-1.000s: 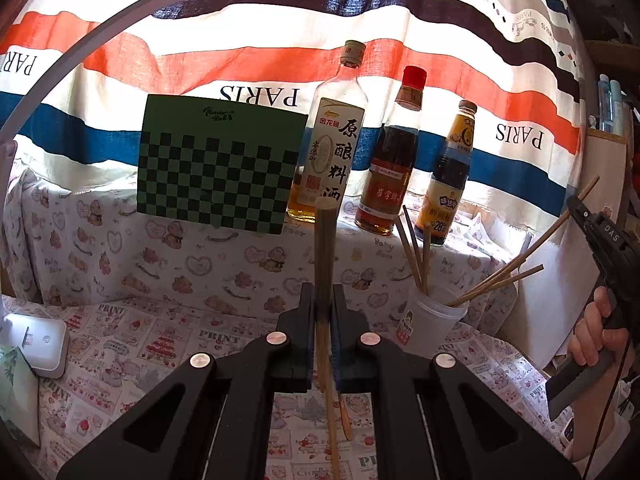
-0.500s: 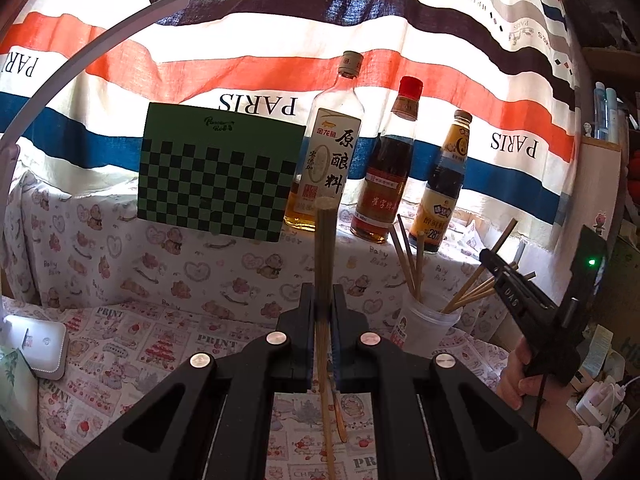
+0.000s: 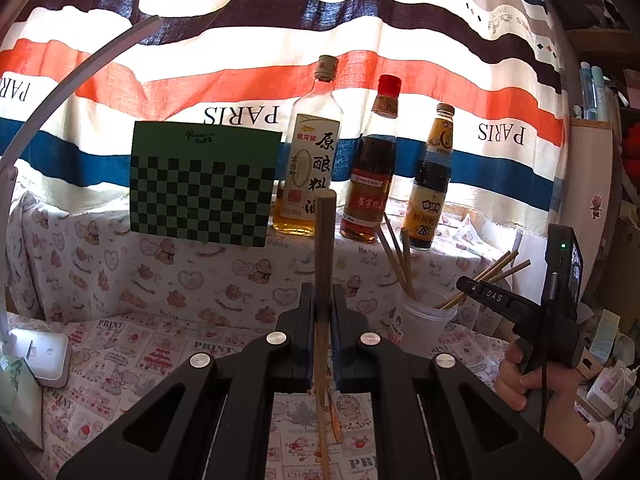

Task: Organize utensils
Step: 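Lower both held chopsticks into the clear cup and open both grippers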

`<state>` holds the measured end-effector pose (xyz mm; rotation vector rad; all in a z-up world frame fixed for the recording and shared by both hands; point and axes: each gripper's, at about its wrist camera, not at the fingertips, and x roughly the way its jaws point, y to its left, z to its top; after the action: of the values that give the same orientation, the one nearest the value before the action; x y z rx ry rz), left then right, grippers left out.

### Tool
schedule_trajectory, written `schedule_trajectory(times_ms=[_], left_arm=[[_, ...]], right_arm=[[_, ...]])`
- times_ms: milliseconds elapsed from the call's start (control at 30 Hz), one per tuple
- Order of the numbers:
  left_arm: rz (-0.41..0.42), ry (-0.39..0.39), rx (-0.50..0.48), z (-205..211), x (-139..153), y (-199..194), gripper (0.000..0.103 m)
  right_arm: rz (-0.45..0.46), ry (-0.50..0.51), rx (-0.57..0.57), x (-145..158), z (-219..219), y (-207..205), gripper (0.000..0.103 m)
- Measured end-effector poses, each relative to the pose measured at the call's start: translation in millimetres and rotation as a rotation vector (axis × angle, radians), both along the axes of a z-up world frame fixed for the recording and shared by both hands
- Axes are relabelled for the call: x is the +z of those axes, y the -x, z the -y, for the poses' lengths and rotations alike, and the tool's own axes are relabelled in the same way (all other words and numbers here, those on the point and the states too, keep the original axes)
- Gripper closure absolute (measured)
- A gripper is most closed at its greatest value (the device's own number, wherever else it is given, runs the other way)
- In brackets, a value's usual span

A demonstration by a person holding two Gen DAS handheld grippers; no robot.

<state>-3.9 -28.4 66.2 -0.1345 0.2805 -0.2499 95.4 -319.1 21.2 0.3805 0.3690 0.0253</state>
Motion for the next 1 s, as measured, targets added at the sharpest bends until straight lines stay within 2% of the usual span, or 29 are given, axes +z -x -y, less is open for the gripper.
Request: schedule_trajectory(times_ms=[33, 133, 233, 300, 333, 500, 600, 667, 867, 1000], left_arm=[[0.017, -0.008, -0.014, 3.7, 1.6, 1.5, 0.097], [0.03, -0.007, -0.008, 11.6, 9.1, 1.2, 0.097], [0.006, 0.038, -0.036, 16.3, 20.6, -8.1, 0.097], [0.019, 0.034, -0.042, 23.4, 29.9, -15.0, 0.097], [0.023, 0.026, -0.034, 27.6, 34.8, -19.2, 0.097], [0.038, 0.03, -0.079, 53.0, 60.5, -37.1, 0.097], [0.062, 0.016, -0.105, 74.8, 74.9, -45.7, 0.097], [0.046, 0.013, -0.13, 90.1, 82.4, -54.6, 0.097], [0.027, 0.139, -0.182, 116.5, 95.0, -75.3, 0.097], [0.107, 0.1, -0.118, 129.6, 98.4, -89.5, 0.097]], right_arm=[[-0.001, -0.009, 0.011, 0.5, 1.3, 0.1, 0.08], [-0.021, -0.067, 0.063, 1.8, 6.6, -0.2, 0.059], [-0.019, -0.148, 0.071, 3.1, 15.3, 5.5, 0.055], [-0.016, -0.169, 0.043, 5.2, 18.2, 11.0, 0.051], [-0.023, -0.185, 0.066, 5.8, 19.3, 10.6, 0.049], [-0.125, -0.351, 0.152, -7.6, 32.0, -4.3, 0.048], [-0.173, -0.443, 0.153, -18.7, 43.9, -12.1, 0.048], [-0.187, -0.467, 0.135, -21.9, 50.8, -15.4, 0.048], [-0.183, -0.501, 0.109, -22.1, 66.2, -19.9, 0.048], [-0.163, -0.553, 0.063, -24.2, 76.2, -14.1, 0.048]])
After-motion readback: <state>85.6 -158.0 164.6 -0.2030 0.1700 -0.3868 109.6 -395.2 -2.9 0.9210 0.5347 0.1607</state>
